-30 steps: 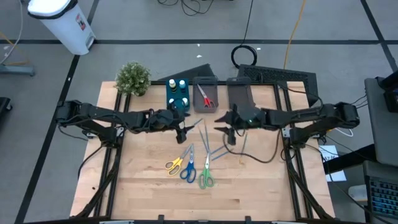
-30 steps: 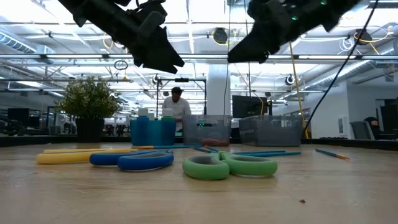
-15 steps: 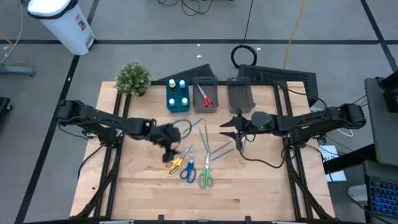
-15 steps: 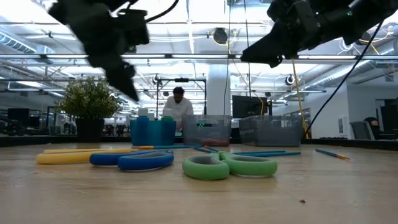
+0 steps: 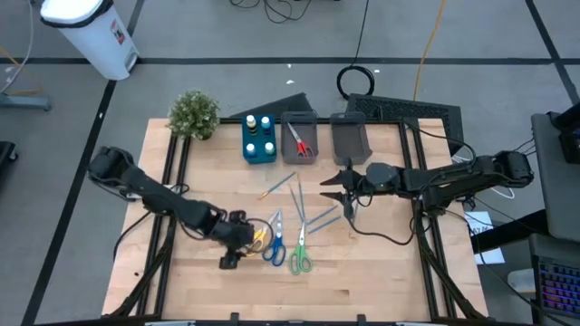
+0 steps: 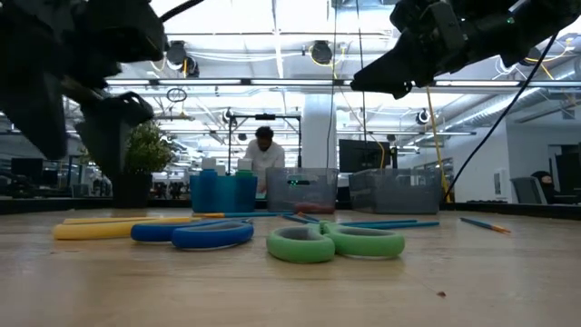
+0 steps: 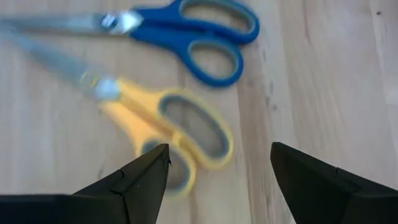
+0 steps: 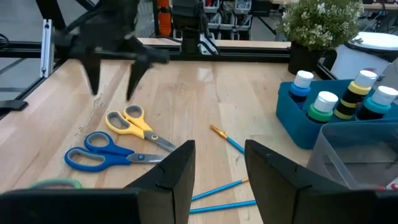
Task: Pick & Place Paint Supplies
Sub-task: Put the yellow scissors into the left black bin
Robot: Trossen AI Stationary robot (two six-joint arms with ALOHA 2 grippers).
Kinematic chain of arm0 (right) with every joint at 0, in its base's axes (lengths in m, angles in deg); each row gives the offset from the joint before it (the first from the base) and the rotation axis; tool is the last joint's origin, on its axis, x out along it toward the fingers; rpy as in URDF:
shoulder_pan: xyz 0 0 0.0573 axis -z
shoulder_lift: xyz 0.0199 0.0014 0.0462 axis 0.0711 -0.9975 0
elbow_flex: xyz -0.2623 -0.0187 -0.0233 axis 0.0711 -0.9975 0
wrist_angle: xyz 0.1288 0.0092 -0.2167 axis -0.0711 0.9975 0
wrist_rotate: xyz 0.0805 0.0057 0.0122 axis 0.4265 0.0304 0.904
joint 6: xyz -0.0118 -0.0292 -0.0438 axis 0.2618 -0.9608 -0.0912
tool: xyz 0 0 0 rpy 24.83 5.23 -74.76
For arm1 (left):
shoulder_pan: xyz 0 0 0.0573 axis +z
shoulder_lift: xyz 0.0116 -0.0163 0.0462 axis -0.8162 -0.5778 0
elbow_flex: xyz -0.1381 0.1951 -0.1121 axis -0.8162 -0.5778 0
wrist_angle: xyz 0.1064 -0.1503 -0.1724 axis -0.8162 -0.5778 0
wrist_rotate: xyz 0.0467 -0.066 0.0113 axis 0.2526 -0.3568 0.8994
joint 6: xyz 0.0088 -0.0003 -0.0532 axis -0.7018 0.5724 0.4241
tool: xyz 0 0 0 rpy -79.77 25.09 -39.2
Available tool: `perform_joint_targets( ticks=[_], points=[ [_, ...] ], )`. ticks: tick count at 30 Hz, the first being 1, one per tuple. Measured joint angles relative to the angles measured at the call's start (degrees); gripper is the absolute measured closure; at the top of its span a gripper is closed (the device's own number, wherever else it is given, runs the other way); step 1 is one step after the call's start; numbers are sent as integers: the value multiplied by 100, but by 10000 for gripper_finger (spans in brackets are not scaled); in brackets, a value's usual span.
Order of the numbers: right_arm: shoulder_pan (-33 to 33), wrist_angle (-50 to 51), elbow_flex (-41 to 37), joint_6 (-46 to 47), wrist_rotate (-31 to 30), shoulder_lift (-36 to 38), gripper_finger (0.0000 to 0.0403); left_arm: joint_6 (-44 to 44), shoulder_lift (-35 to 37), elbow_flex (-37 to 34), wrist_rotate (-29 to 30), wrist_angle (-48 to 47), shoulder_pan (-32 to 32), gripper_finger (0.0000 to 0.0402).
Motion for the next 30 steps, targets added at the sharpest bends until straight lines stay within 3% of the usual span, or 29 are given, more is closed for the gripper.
perform_joint_targets(
  ticks=[3, 12, 18, 30],
  points=[
    [-2, 2, 0, 21, 2, 0, 273, 94, -283, 0, -2, 169, -64, 117],
    [-2, -13, 0, 24, 2, 0, 273, 915, -872, 33, -824, -274, 39, 117],
    [-2, -20, 0, 24, -11, 0, 273, 865, -734, 20, -942, -1180, 184, 117],
    [-2, -14, 2, 26, -18, 0, 273, 1462, -254, -15, -842, -2041, 460, 117]
  ],
)
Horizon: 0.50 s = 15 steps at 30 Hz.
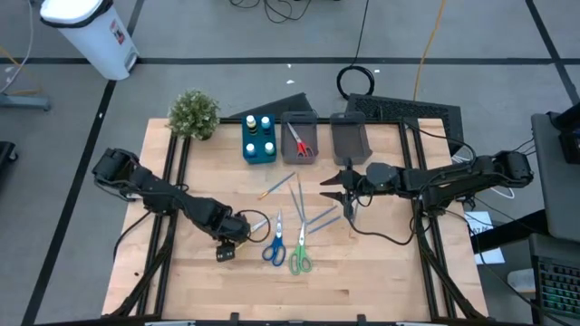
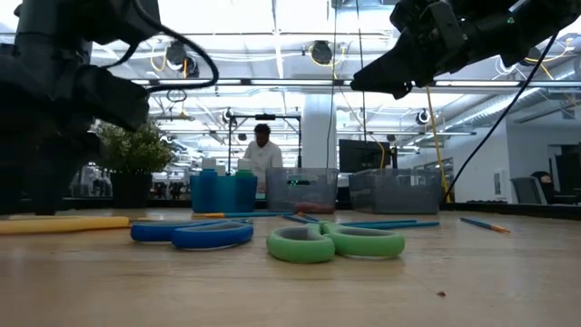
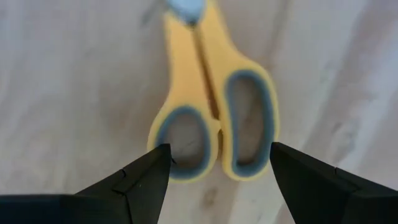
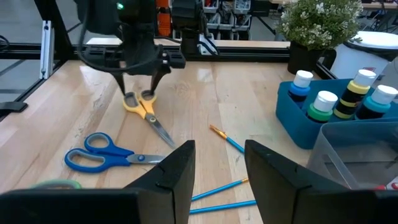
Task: Pick & Place Paint Supplies
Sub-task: Put the yellow scissors into the left black bin
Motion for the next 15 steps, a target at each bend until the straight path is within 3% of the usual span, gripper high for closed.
perform_joint_targets(
  ticks=[10, 15],
  points=[
    [0, 1, 2, 0, -2, 0, 273, -158, 15, 2, 158, -100, 245, 117],
    [0, 3, 2, 2, -2, 0, 273, -129, 15, 4, 754, -101, 250, 117]
  ],
)
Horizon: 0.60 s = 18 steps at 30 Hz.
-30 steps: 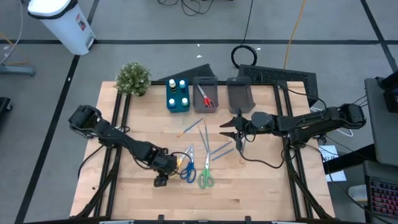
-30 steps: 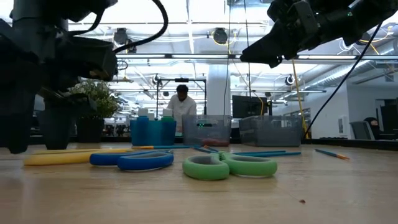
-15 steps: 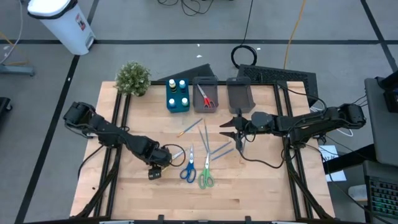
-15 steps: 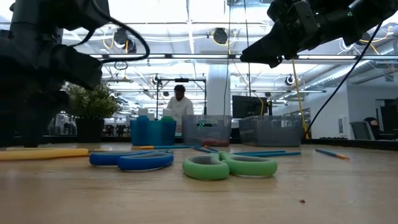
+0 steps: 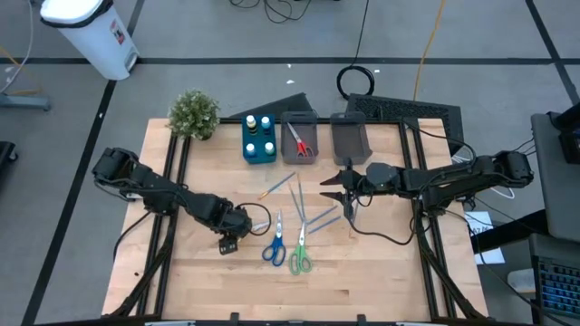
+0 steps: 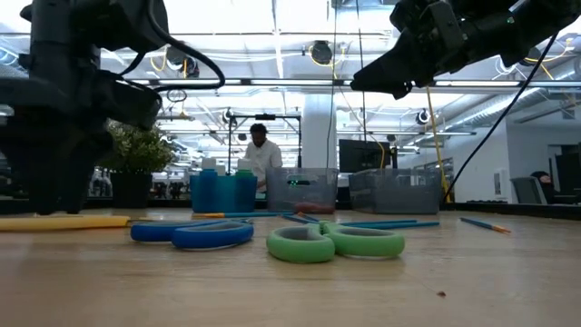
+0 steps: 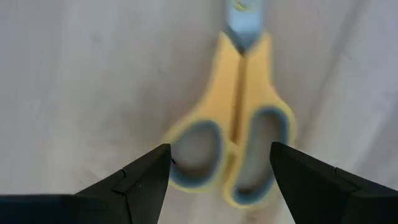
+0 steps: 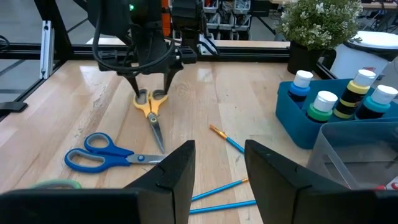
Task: Pick & Place Paint Supplies
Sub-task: Put the yellow scissors into the left black bin
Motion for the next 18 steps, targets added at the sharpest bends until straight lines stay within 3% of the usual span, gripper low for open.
perform_joint_targets(
  ticks=[6, 18],
  points=[
    [0, -1, 0, 0, 0, 0, 273, -227, 2, 2, 698, -110, -41, 117],
    [0, 2, 0, 0, -2, 0, 273, -602, 2, 6, 363, -100, -273, 117]
  ],
)
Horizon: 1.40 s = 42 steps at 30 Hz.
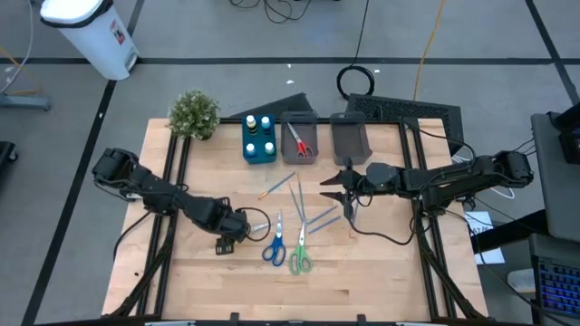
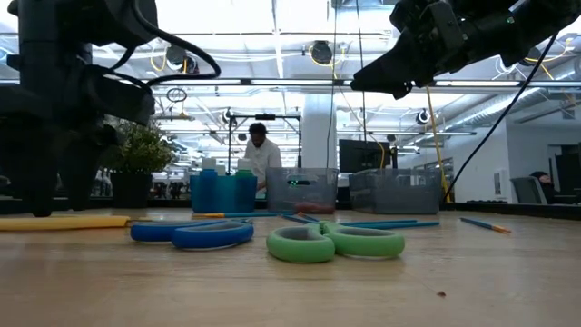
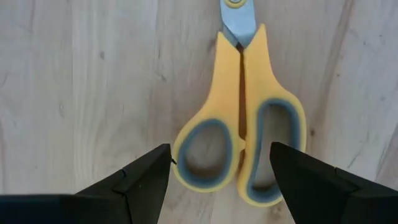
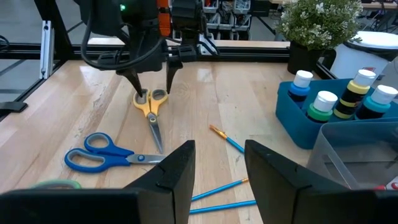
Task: Pick & Place Paint Supplies
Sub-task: Put the yellow scissors into the left black bin
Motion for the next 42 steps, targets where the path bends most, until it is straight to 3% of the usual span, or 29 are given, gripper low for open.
perform_joint_targets(
  ticks=[14, 21, 29, 42],
  points=[
    [0, -2, 0, -1, 0, 0, 273, 138, 0, 5, 480, 106, -584, 120],
    [-1, -2, 0, 0, 0, 0, 273, 211, 0, 1, 478, 388, -570, 184],
    [-2, -2, 0, 129, 0, 0, 273, 904, 2, -330, 309, 680, -569, 264],
    [-2, -1, 1, 108, 0, 0, 273, 826, 22, -587, 80, 1082, -535, 274]
  ],
)
